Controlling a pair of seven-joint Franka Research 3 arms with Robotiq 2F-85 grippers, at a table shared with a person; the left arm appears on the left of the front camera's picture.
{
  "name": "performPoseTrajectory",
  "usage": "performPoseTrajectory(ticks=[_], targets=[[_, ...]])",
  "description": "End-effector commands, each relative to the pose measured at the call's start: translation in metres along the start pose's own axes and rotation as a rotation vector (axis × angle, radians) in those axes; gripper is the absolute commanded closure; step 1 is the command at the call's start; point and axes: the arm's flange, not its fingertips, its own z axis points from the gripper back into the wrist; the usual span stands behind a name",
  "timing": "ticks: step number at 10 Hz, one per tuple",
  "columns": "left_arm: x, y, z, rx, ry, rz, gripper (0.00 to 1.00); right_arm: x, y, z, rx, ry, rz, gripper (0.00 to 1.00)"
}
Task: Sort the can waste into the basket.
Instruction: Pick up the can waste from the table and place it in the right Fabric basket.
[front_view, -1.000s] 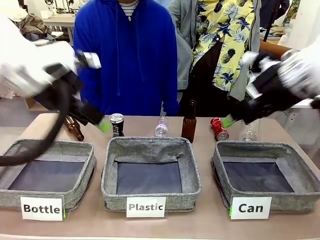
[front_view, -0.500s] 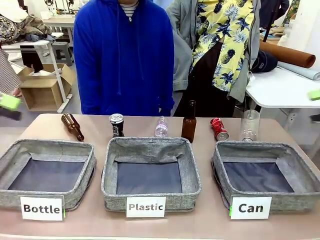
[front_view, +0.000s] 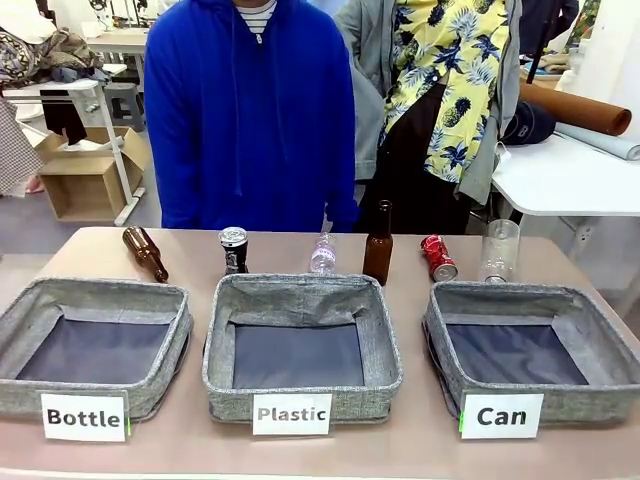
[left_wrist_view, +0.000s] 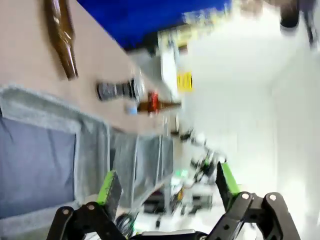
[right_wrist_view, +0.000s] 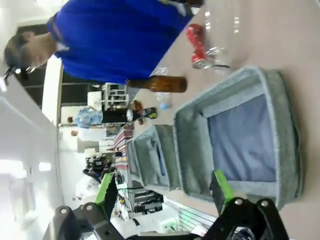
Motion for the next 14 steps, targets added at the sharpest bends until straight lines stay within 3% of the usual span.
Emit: performPoseTrajectory(ticks=[1, 2, 7, 8, 10, 11, 13, 14], targets=[[-0.125, -0.026, -0.064, 0.269, -0.249, 0.148, 0.0, -0.007, 0.01, 0.009, 0.045, 0.021, 0.036, 0.0], [0.0, 0.0, 0.0, 0.0, 0.0, 0.0, 0.0, -0.007, 0.01, 0.009, 0.045, 0.021, 0.036, 0.0], [0.002, -0.008, -0.006, 0.014, -0.022, 0.016, 0.0, -0.007, 0.01, 0.009, 0.045, 0.021, 0.036, 0.0], [0.013, -0.007, -0.015, 0.129, 0.043, 0.0, 0.0, -0.007, 0.01, 0.009, 0.045, 0.021, 0.036, 0.0], [0.046, -0.009, -0.053, 0.21, 0.191, -0.226, 0.0, -0.007, 0.01, 0.009, 0.045, 0.021, 0.036, 0.0], [0.05, -0.014, -0.088, 0.208, 0.227, -0.438, 0.0, -0.007, 0.01, 0.009, 0.045, 0.021, 0.036, 0.0], [0.066, -0.025, -0.134, 0.077, 0.31, -0.807, 0.0, -0.007, 0.01, 0.009, 0.045, 0.021, 0.036, 0.0], [0.07, -0.025, -0.142, -0.001, 0.303, -1.03, 0.0, -0.007, 0.01, 0.009, 0.045, 0.021, 0.036, 0.0]])
